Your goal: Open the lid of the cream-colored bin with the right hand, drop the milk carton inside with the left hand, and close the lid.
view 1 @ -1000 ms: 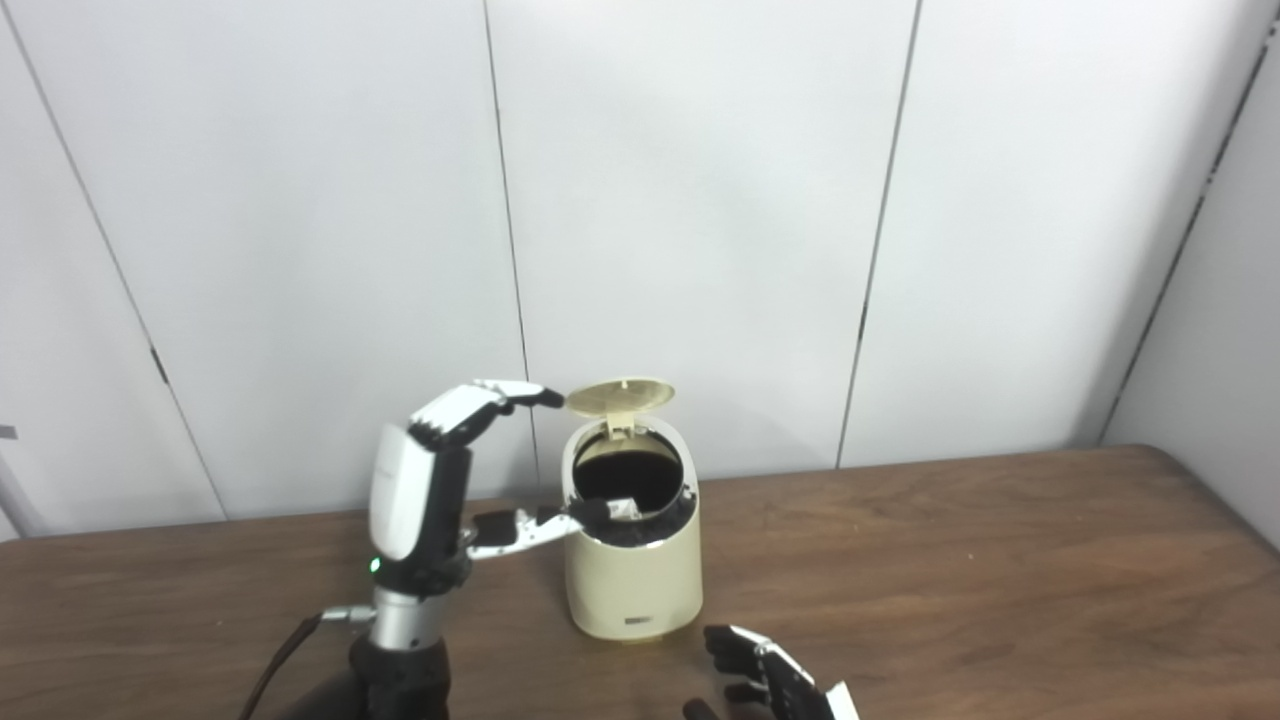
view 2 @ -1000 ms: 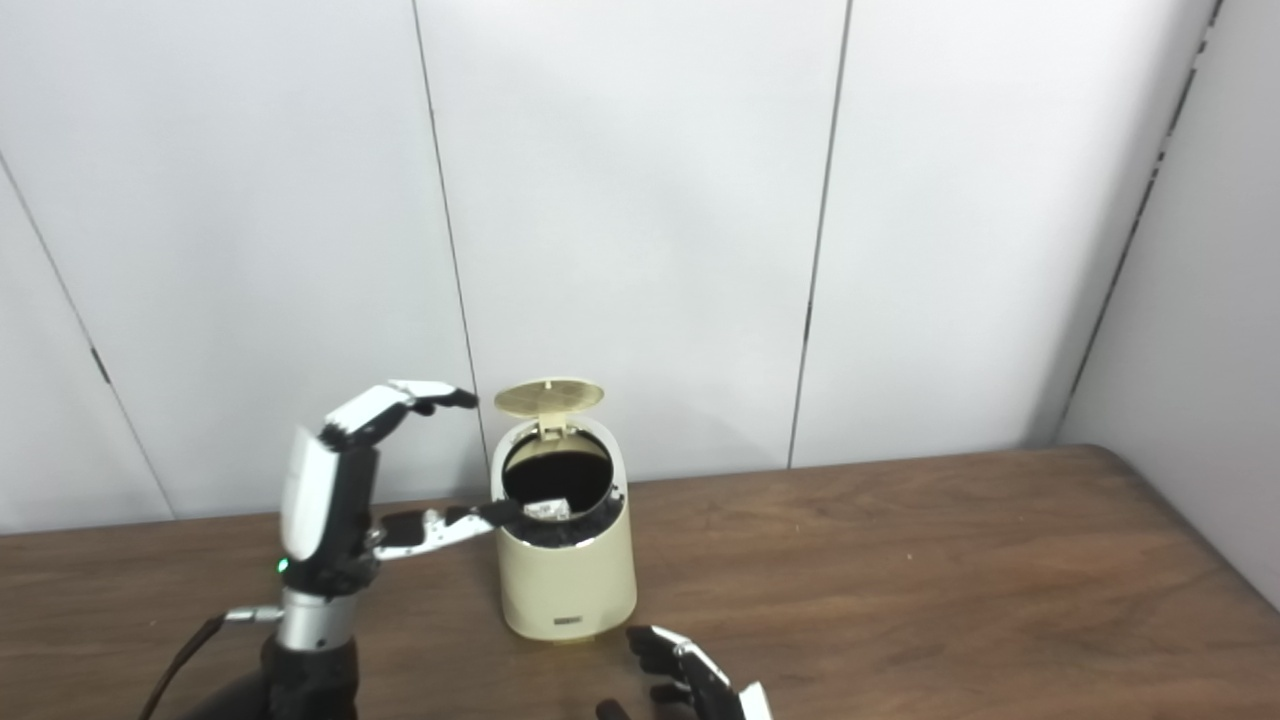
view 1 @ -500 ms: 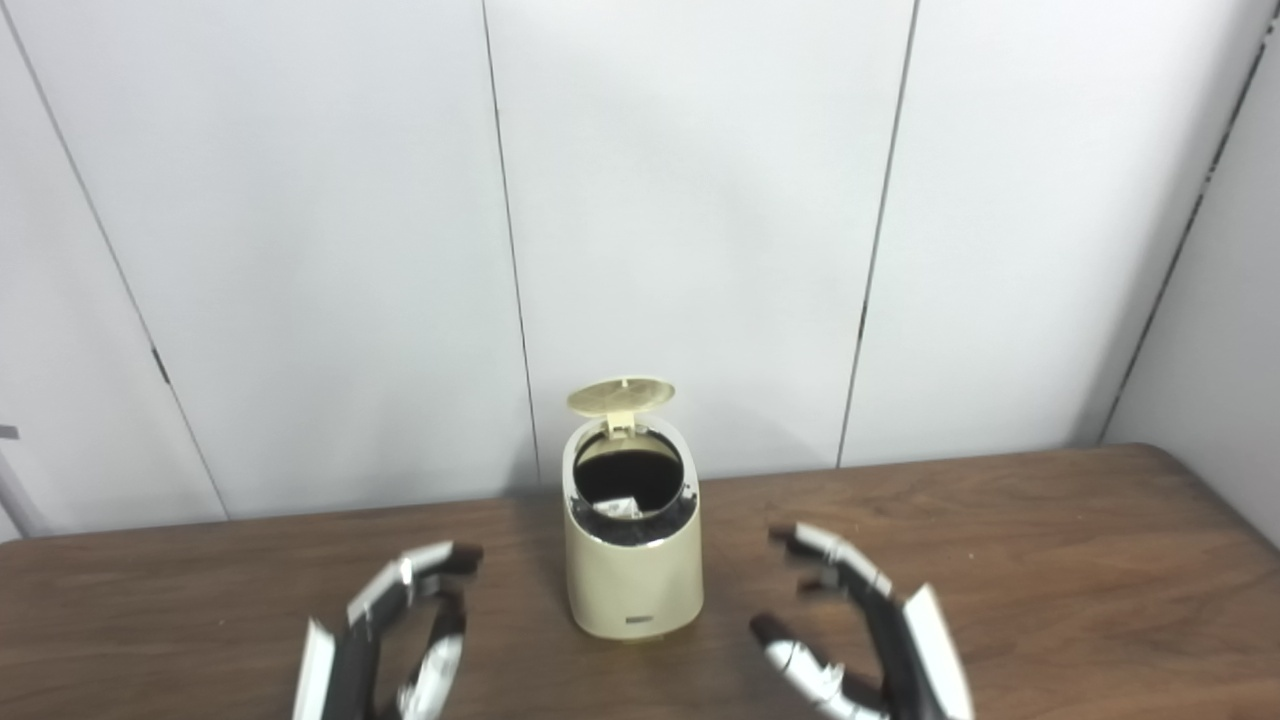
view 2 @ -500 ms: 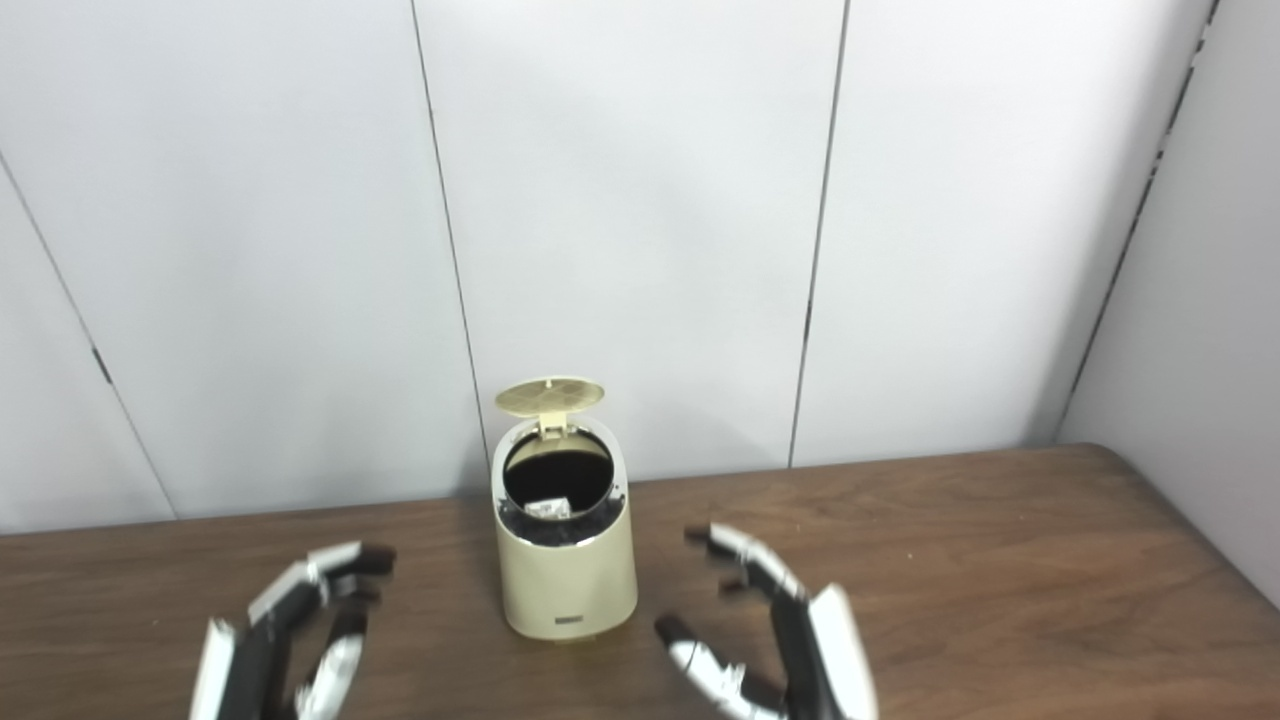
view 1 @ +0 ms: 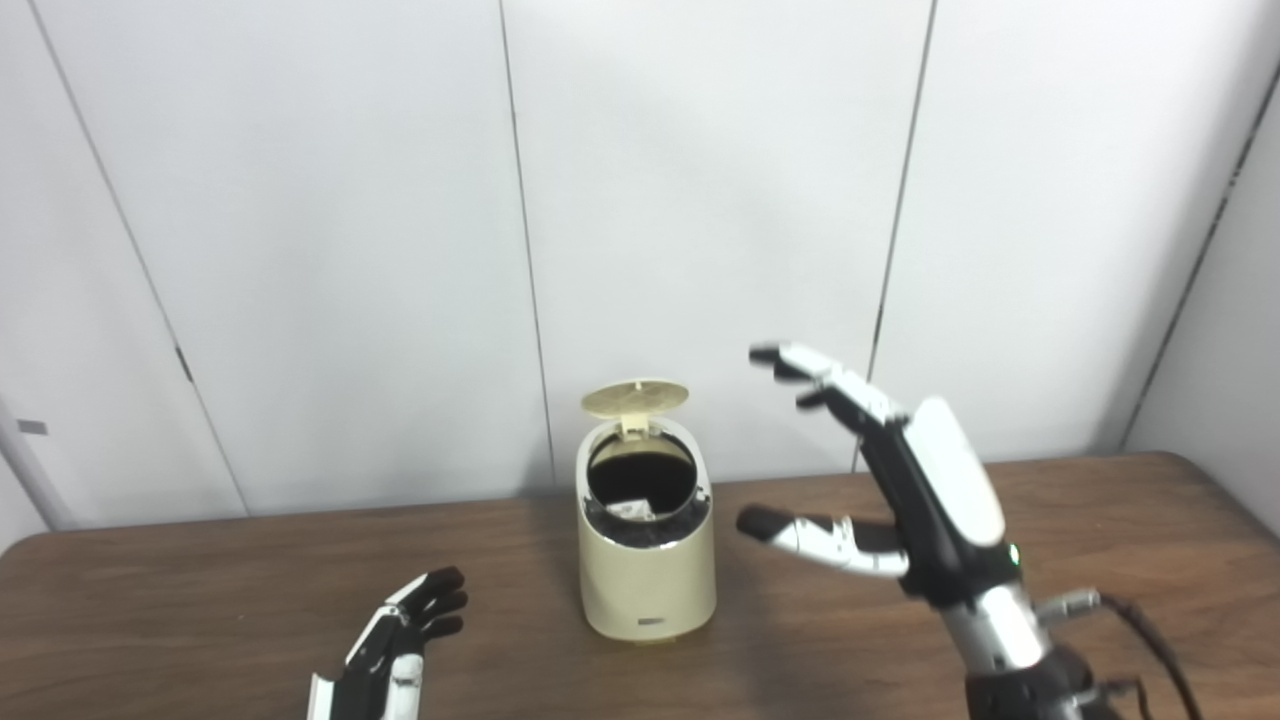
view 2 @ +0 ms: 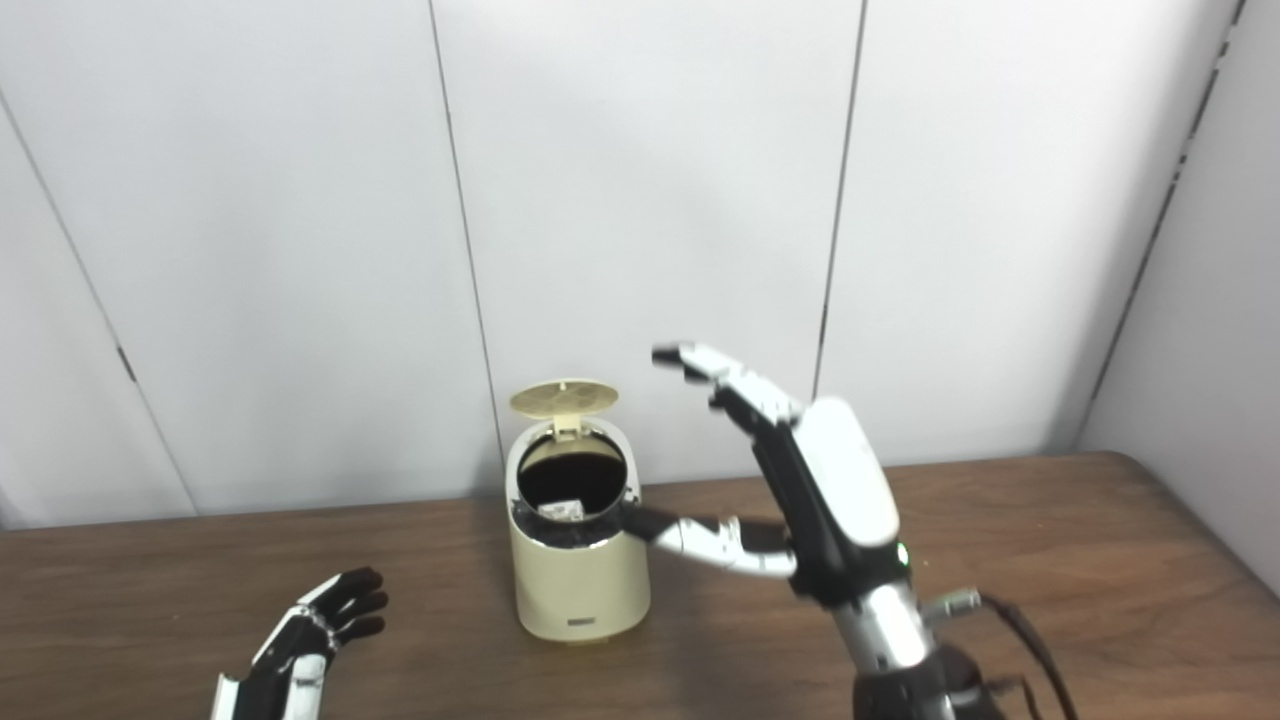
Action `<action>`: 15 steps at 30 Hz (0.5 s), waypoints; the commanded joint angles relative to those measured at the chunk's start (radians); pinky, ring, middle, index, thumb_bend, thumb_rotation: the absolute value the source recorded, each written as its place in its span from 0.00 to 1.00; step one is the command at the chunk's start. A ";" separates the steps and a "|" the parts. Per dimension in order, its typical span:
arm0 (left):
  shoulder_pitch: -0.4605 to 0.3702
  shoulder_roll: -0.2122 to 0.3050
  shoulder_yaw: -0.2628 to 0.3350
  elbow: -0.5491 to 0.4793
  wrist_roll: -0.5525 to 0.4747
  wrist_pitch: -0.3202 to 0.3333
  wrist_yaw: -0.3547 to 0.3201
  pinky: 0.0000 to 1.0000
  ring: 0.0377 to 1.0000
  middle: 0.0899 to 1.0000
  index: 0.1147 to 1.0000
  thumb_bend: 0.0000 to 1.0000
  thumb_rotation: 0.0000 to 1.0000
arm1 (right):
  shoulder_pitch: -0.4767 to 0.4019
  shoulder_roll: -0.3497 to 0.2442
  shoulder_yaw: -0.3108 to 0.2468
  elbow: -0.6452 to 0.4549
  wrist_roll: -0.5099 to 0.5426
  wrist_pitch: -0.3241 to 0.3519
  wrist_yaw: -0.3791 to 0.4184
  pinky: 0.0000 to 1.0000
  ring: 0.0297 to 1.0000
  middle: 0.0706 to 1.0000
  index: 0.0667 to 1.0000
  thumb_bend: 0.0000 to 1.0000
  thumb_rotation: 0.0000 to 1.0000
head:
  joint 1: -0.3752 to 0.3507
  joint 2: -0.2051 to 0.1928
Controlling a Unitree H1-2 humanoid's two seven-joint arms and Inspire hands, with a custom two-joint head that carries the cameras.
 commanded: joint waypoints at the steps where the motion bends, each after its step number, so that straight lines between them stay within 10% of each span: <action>1: 0.026 -0.026 -0.002 0.067 0.051 -0.020 -0.024 0.70 0.74 0.76 0.75 0.22 0.79 | -0.063 0.007 0.006 -0.021 -0.016 0.024 0.029 0.71 0.83 0.85 0.84 0.66 0.81 | 0.006 0.005; 15: 0.058 -0.079 0.054 0.030 0.122 -0.019 -0.076 0.71 0.76 0.77 0.76 0.25 0.87 | -0.231 -0.012 0.075 0.053 -0.107 0.113 0.192 0.78 0.89 0.86 0.83 0.70 0.79 | 0.035 0.046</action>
